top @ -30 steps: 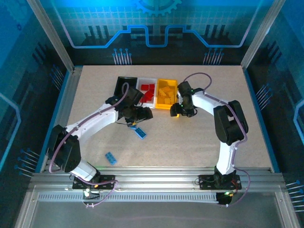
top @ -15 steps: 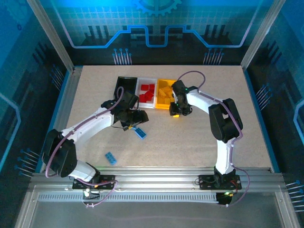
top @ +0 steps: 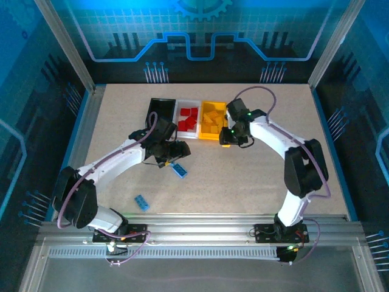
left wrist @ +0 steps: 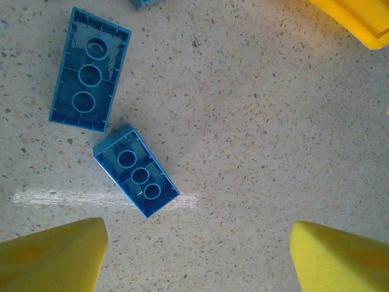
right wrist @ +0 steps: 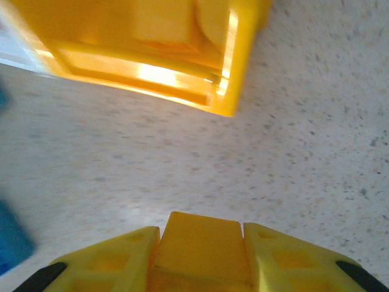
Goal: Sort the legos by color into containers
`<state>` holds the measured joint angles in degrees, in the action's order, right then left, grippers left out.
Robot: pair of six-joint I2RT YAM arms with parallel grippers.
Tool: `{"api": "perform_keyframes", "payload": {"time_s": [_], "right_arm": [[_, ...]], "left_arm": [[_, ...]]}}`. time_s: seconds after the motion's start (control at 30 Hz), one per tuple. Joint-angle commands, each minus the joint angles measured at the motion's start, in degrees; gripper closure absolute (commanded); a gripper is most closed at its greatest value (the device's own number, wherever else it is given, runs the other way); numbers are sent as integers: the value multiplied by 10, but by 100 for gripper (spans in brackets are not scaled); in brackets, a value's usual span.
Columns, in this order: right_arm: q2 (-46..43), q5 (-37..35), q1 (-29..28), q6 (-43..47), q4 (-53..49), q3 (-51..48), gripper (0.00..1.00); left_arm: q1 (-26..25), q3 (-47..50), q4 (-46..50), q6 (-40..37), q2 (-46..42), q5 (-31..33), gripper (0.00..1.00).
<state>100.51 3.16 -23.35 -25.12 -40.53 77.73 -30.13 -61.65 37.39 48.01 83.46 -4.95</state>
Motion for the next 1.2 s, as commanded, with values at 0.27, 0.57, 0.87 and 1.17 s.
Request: {"api": "perform_keyframes", "payload": {"time_s": [0.27, 0.57, 0.87, 1.17], "right_arm": [[98, 69, 25, -39, -11, 171, 62], [222, 58, 29, -15, -78, 361, 38], [42, 74, 20, -38, -51, 195, 30], [-202, 126, -42, -71, -21, -99, 32]], "left_arm": [[14, 33, 138, 47, -74, 61, 18], [23, 79, 258, 133, -150, 107, 1], [50, 136, 300, 186, -188, 98, 1], [51, 228, 236, 237, -185, 71, 1]]}}
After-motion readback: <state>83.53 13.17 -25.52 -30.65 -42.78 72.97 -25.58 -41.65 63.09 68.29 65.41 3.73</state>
